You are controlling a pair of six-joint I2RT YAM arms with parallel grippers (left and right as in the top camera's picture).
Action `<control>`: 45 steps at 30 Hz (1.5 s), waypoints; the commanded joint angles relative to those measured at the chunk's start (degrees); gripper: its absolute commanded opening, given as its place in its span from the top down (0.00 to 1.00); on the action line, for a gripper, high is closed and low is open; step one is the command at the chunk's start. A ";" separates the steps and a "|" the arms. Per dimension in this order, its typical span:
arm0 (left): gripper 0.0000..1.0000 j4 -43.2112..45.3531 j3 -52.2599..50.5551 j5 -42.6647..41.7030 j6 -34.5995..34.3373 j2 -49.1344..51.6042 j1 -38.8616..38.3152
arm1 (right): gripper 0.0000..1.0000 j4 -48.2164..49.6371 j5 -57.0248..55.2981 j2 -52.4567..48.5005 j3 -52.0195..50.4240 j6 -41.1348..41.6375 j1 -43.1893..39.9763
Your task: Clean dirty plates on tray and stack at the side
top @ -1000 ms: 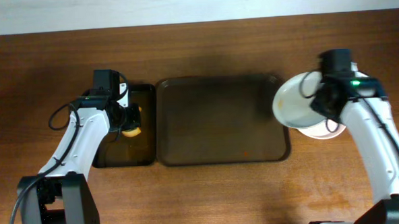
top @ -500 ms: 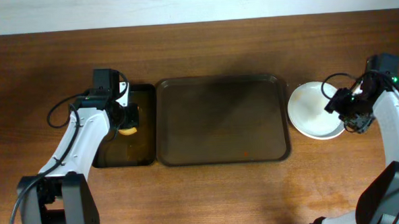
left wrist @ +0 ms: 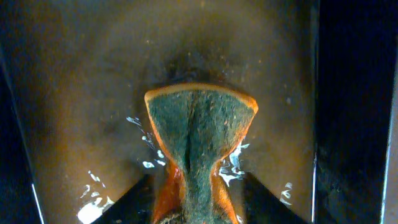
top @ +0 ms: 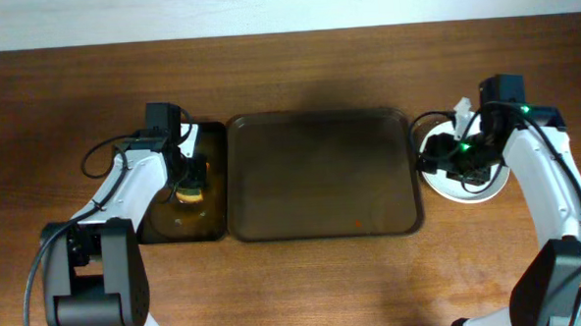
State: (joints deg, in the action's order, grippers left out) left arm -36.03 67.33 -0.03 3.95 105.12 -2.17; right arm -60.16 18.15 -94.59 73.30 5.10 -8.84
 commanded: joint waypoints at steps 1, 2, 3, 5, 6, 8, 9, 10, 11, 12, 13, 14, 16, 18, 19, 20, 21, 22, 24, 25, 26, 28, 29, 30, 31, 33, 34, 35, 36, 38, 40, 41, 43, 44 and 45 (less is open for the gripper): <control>0.37 -2.40 3.13 -0.59 -1.75 -3.50 -0.07 | 0.33 0.57 0.66 -0.24 0.85 -0.87 3.96; 0.36 -3.13 3.85 -0.57 -1.77 -5.09 -0.07 | 0.34 0.63 0.66 -0.24 0.87 -0.90 4.83; 0.32 -3.56 4.39 -0.59 -1.77 -8.55 -0.07 | 0.37 1.03 0.57 -0.22 0.87 -1.95 6.62; 0.01 -4.00 4.39 -0.59 -1.77 -12.59 -0.07 | 0.36 1.97 0.50 -0.22 0.87 -2.62 8.90; 0.00 -4.70 4.39 -0.59 -2.16 -13.97 -0.07 | 0.31 2.62 0.39 -0.22 0.87 -3.43 10.38; 0.00 -7.93 4.39 -0.57 -5.99 -15.21 -0.04 | 0.02 2.95 -2.03 -0.22 0.94 -3.39 13.05; 0.00 -10.91 4.39 -0.57 -6.32 -15.21 0.00 | 0.02 2.05 -2.93 -0.22 0.94 -3.28 14.14; 0.00 -14.29 4.39 -0.55 -7.48 -15.21 0.00 | 0.02 1.27 -4.11 -0.15 0.92 -2.69 14.58; 0.00 -17.53 4.39 -0.57 -10.49 -15.23 0.02 | 0.02 0.20 -5.68 0.22 0.92 -1.25 14.84; 0.00 -19.87 4.39 -0.59 -12.31 -15.26 0.00 | 0.02 -1.51 -7.17 1.01 0.92 0.20 14.82; 0.00 -22.23 4.35 -0.59 -13.18 -15.41 0.00 | 0.02 -2.56 -7.91 1.86 0.92 1.51 14.82; 0.00 -23.52 4.20 -0.59 -13.20 -15.69 0.00 | 0.02 -3.04 -7.89 2.60 0.90 2.16 14.84; 0.00 -25.88 3.45 -0.59 -13.14 -17.22 0.00 | 0.02 -3.50 -7.93 5.35 0.24 2.49 14.84; 0.00 -25.18 0.59 -0.59 -13.14 -21.51 0.00 | 0.02 -2.14 -9.03 10.51 -2.54 2.99 14.84; 0.00 -24.02 -1.38 -0.59 -13.11 -24.17 0.00 | 0.02 -1.05 -9.53 13.57 -4.35 3.52 14.84; 0.00 -23.02 -3.37 -0.59 -13.11 -27.10 0.00 | 0.02 0.09 -10.36 17.59 -6.54 4.04 14.84; 0.00 -21.46 -5.95 -0.59 -12.87 -30.88 0.00 | 0.02 1.31 -10.97 22.25 -8.98 4.11 14.84; 0.00 -19.26 -9.29 -0.61 -12.37 -36.20 -0.02 | 0.02 2.16 -11.37 25.75 -10.69 4.20 14.84; 0.00 -16.26 -13.68 -0.61 -11.82 -43.82 -0.02 | 0.02 4.24 -11.41 33.46 -14.23 4.15 14.84; 0.00 -14.45 -16.52 -0.74 -11.52 -49.44 -0.02 | 0.02 5.22 -11.63 38.32 -16.24 4.17 14.84; 0.00 -13.29 -18.58 -0.76 -11.43 -54.03 -0.02 | 0.02 5.55 -12.15 41.99 -17.51 4.20 14.82; 0.00 -11.89 -22.34 -0.55 -11.43 -63.78 0.00 | 0.02 3.67 -14.14 49.18 -18.84 4.20 14.82; 0.00 -11.96 -22.91 -0.50 -11.41 -66.69 0.00 | 0.02 2.89 -14.14 51.30 -18.84 4.20 14.82; 0.00 -12.00 -22.99 -0.17 -11.43 -69.09 0.00 | 0.02 2.51 -14.14 52.65 -18.84 4.20 14.82; 0.00 -11.96 -22.99 -0.15 -11.43 -70.40 0.00 | 0.02 2.49 -14.14 53.77 -18.84 4.20 14.82; 0.00 -12.07 -22.99 -0.15 -11.43 -72.61 0.00 | 0.02 2.49 -14.14 54.36 -18.84 4.20 14.82; 0.00 -12.28 -22.99 -0.15 -11.43 -72.63 0.00 | 0.02 2.49 -14.14 54.18 -18.84 4.20 14.82; 0.00 -12.70 -22.99 -0.15 -11.43 -72.63 0.00 | 0.02 2.51 -14.14 54.03 -18.84 4.20 14.82; 0.00 -12.76 -22.99 -0.15 -11.43 -72.63 0.00 | 0.02 2.51 -14.14 53.86 -18.84 4.20 14.82; 0.00 -12.83 -22.99 -0.15 -11.43 -72.63 0.00 | 0.02 2.49 -14.14 53.42 -18.84 4.20 14.82; 0.00 -12.85 -22.99 -0.15 -11.43 -72.63 0.00 | 0.02 2.49 -14.14 53.16 -18.84 4.20 14.82; 0.00 -12.83 -22.99 -0.15 -11.43 -72.63 0.00 | 0.02 2.51 -14.14 52.96 -18.84 4.20 14.82; 0.00 -12.83 -22.99 -0.15 -11.43 -72.63 0.00 | 0.02 2.51 -14.14 52.70 -18.84 4.20 14.82; 0.00 -12.83 -22.99 -0.15 -11.43 -72.63 0.00 | 0.02 2.47 -14.14 52.96 -19.04 4.20 14.82; 0.00 -12.85 -22.99 -0.15 -11.43 -72.63 0.00 | 0.02 2.47 -14.71 53.35 -19.04 3.48 14.82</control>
State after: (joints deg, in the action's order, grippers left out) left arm -48.80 44.77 -0.16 -8.19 32.77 -2.17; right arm -57.67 4.91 -41.74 54.83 9.02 5.74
